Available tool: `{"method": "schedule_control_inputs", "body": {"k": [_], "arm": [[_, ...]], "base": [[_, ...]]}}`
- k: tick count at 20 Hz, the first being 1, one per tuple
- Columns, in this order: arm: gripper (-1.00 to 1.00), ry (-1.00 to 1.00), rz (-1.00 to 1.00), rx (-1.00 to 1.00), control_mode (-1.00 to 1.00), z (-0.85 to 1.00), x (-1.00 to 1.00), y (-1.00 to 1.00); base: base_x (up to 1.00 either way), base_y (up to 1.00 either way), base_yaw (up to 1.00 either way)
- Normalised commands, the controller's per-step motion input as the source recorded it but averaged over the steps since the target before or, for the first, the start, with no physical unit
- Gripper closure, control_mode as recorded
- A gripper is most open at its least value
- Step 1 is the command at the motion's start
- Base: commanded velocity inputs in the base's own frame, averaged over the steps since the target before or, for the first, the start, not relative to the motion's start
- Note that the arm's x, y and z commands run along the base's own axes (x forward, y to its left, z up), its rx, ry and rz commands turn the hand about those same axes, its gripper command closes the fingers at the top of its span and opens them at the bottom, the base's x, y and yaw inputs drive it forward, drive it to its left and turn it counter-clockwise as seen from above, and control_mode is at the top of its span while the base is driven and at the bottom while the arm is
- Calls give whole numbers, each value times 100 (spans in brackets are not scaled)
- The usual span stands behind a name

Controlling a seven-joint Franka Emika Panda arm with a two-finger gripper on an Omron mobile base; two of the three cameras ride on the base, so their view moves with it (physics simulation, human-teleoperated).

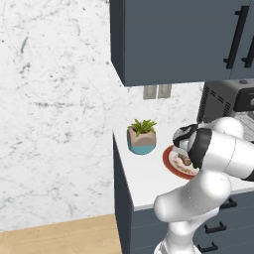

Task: Pick up the kebab skewer and baguette bread, and place them inside the toaster oven. Close the toaster oven door and start by setting the timer.

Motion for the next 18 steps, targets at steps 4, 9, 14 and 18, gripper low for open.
{"method": "schedule_control_inputs", "body": {"k": [4, 9, 14, 18], "arm": [[100, 0, 6, 0, -100, -1, -29, -16], [100, -1, 13, 0, -100, 76, -44, -41], [100, -8, 20, 0, -100, 100, -97, -65], [100, -3, 10, 0, -100, 100, -95, -96]], "base": [[0, 0, 0], [0, 0, 0], [0, 0, 0], [0, 0, 0]]}}
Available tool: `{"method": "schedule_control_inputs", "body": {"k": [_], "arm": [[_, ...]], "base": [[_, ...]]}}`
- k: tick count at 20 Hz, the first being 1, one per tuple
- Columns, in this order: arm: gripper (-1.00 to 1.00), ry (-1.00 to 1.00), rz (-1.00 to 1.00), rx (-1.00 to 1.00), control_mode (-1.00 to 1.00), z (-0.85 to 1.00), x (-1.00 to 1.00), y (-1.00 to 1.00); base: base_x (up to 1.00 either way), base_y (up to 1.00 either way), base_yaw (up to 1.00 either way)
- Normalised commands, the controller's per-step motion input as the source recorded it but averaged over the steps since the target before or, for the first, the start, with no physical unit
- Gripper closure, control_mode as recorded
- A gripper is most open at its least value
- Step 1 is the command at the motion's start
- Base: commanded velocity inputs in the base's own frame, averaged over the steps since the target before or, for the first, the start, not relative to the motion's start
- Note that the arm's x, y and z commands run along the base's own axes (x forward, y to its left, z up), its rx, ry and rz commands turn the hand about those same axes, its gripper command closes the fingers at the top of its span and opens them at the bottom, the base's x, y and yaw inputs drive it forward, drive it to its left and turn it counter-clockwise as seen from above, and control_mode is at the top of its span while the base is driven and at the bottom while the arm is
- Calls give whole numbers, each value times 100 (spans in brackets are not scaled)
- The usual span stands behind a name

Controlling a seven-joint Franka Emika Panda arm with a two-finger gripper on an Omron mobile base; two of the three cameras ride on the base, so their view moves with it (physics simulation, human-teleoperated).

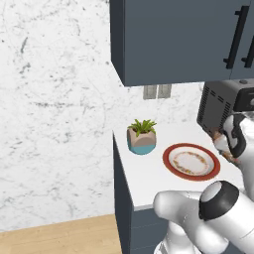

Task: Pick up the kebab skewer and baguette bread, and place them inside the toaster oven. Close the toaster oven door and start by setting the timer.

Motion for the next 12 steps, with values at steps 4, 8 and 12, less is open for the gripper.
{"method": "schedule_control_inputs", "body": {"k": [4, 8, 12], "arm": [[100, 5, -1, 1, -100, 100, -46, -100], [100, 19, -7, 1, -100, 96, -8, -100], [100, 8, -7, -1, -100, 17, 8, -91]], "base": [[0, 0, 0], [0, 0, 0], [0, 0, 0]]}}
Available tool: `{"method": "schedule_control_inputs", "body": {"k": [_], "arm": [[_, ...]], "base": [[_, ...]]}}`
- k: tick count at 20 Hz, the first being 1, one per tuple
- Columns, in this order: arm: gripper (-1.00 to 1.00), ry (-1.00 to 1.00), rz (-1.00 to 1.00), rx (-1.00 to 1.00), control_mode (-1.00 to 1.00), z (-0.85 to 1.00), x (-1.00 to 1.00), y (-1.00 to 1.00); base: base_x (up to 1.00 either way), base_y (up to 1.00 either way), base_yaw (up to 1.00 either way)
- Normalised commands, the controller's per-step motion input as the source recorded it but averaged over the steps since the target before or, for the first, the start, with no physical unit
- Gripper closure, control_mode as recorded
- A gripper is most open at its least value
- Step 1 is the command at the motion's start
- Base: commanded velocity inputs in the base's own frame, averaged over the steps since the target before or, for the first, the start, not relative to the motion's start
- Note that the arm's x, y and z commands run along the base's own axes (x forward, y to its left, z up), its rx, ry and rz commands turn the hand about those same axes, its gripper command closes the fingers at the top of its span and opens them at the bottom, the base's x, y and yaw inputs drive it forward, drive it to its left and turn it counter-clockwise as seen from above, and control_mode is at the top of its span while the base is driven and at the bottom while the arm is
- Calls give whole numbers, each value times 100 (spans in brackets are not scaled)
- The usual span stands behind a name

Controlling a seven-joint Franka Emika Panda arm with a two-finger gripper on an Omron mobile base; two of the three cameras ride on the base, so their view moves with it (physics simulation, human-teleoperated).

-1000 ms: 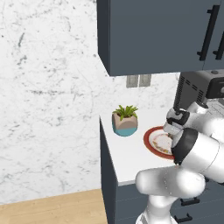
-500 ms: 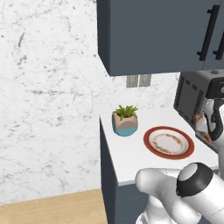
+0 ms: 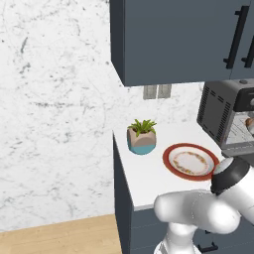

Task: Pick up the kebab skewer and baguette bread, and place them inside the toaster oven. Close the toaster oven door and start by setting the timer.

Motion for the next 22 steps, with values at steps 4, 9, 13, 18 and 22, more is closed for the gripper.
{"method": "schedule_control_inputs", "body": {"k": [4, 9, 13, 18, 22], "arm": [[100, 0, -5, 0, -100, 0, 1, -100], [100, -10, -2, 0, -100, -8, 0, -88], [100, -5, -2, 3, -100, -3, 34, -7], [100, -2, 0, 5, -100, -10, 27, -12], [100, 0, 0, 0, -100, -22, 8, -53]], "base": [[0, 0, 0], [0, 0, 0], [0, 0, 0], [0, 0, 0], [0, 0, 0]]}}
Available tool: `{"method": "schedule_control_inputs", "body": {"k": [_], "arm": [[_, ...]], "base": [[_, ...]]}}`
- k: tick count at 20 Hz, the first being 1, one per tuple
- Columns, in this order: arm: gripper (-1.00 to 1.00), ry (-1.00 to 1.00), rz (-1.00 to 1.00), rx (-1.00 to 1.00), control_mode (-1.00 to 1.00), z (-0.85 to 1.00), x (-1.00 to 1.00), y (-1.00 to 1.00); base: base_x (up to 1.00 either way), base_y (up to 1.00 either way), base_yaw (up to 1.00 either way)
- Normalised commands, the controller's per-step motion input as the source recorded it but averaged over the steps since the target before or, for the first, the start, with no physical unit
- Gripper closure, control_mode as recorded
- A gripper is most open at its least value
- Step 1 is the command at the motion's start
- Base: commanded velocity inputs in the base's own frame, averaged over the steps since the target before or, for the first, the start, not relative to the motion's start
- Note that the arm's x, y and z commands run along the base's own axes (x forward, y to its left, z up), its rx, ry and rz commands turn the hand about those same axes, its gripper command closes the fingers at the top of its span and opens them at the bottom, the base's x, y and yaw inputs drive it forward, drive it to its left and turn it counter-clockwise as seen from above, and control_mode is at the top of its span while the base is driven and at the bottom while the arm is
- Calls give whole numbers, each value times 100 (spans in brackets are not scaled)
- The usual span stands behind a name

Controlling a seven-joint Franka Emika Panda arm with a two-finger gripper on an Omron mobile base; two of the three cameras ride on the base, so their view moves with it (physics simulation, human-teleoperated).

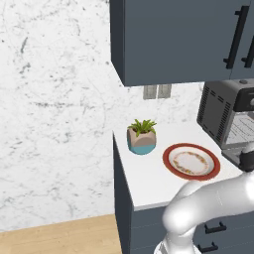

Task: Pick up the kebab skewer and baguette bread, and place them inside the toaster oven. Close the toaster oven door and start by setting the timer.

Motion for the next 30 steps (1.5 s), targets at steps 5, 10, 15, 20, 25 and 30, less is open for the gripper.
{"method": "schedule_control_inputs", "body": {"k": [5, 10, 15, 20, 25, 30], "arm": [[100, -1, -1, 0, -100, -36, 11, -34], [100, -3, -3, 0, -100, -34, 1, -10], [100, 0, -4, 0, -100, -23, 0, -15], [100, 0, -1, 0, -100, -9, 27, 0], [100, 0, 0, 0, -100, -18, 27, -1], [100, 0, 0, 0, -100, -16, 0, -21]], "base": [[0, 0, 0], [0, 0, 0], [0, 0, 0], [0, 0, 0], [0, 0, 0], [0, 0, 0]]}}
